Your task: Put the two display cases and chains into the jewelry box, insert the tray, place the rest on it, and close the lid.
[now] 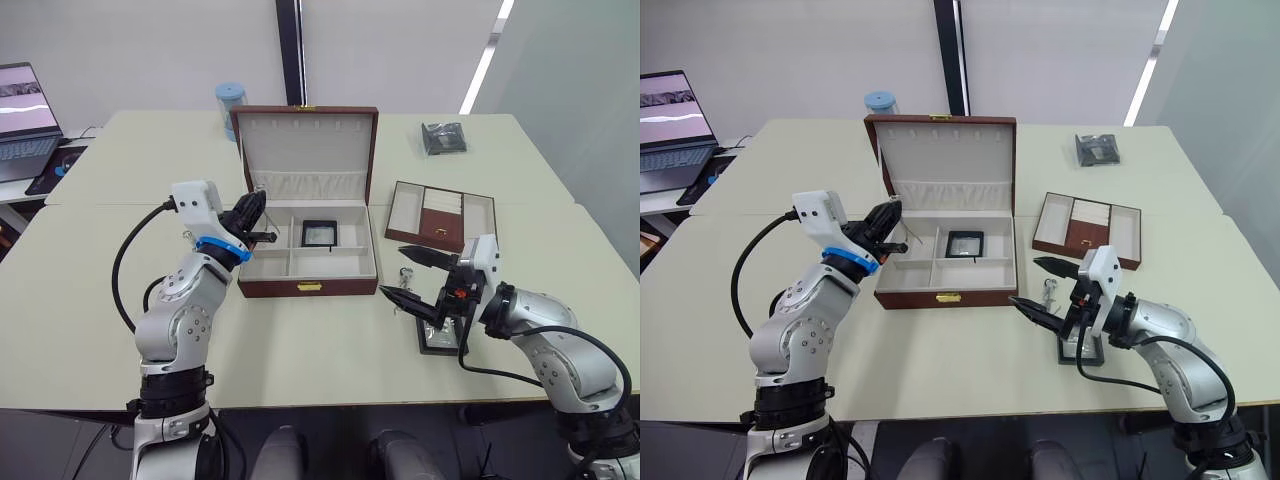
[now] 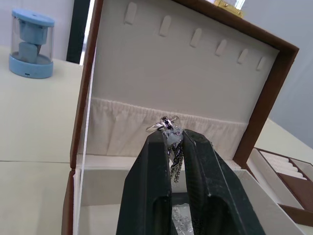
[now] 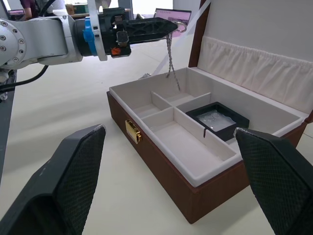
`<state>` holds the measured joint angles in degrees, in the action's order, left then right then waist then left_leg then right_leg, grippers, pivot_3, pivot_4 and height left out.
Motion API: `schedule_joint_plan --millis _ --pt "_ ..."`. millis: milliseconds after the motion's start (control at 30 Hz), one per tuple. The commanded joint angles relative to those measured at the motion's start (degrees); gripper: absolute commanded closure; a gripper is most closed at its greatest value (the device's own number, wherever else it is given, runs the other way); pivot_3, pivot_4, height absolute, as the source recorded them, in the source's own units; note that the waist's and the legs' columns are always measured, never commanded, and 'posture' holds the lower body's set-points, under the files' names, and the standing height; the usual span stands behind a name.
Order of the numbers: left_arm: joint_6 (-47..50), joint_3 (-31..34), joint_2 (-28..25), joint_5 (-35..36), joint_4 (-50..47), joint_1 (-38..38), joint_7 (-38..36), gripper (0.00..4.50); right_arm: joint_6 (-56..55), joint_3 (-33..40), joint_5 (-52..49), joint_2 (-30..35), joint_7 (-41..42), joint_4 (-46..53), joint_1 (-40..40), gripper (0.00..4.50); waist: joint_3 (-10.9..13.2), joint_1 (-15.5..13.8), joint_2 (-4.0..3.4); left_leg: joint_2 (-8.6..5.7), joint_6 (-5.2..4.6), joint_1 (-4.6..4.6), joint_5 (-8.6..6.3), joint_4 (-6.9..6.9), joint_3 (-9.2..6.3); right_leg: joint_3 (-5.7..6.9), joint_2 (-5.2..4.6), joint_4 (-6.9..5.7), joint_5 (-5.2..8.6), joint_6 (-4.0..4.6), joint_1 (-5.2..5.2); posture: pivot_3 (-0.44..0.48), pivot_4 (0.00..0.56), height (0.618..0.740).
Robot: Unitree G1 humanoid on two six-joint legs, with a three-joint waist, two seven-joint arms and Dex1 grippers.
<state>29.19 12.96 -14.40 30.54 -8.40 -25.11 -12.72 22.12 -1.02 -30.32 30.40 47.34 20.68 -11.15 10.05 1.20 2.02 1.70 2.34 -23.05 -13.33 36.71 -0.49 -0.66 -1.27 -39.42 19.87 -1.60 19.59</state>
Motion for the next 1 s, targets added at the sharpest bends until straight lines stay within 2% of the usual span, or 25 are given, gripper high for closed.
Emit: schedule_joint_plan --millis 33,767,833,1000 --pt "-2.28 -0.74 -0.12 -1.18 0.82 -1.43 -1.42 4.41 -0.04 1.98 -1.03 0.30 -0.73 3.04 0.57 0.00 0.00 0.01 0.00 0.00 0.00 0.00 0.00 0.00 0.01 -0.01 0.00 0.01 0.00 0.00 0.00 0.000 0.150 0.740" --pt "-4.37 -0.84 0.49 -3.48 4.43 -1.20 -1.94 4.41 0.39 1.44 -1.08 0.13 -1.68 3.84 1.33 0.00 0.00 0.02 0.00 0.01 0.00 0.00 0.00 -0.02 0.01 0.00 0.00 0.03 0.00 0.00 0.00 0.000 0.150 0.740" --pt "-4.59 -0.88 0.62 -3.76 4.88 -0.95 -1.84 3.70 0.58 1.46 -1.11 0.14 -1.73 3.89 1.27 0.00 0.00 0.02 0.00 0.01 0.00 0.00 0.00 -0.01 0.00 0.00 0.00 0.03 0.00 0.00 0.00 0.000 0.150 0.740" --pt "-4.53 -1.13 0.95 -4.18 5.00 -0.31 -1.98 2.36 1.04 1.44 -1.19 0.10 -1.93 4.25 1.19 0.00 0.00 0.01 0.00 0.01 0.00 -0.01 0.00 -0.01 0.00 0.00 0.00 0.03 0.00 0.00 0.00 0.000 0.150 0.740"
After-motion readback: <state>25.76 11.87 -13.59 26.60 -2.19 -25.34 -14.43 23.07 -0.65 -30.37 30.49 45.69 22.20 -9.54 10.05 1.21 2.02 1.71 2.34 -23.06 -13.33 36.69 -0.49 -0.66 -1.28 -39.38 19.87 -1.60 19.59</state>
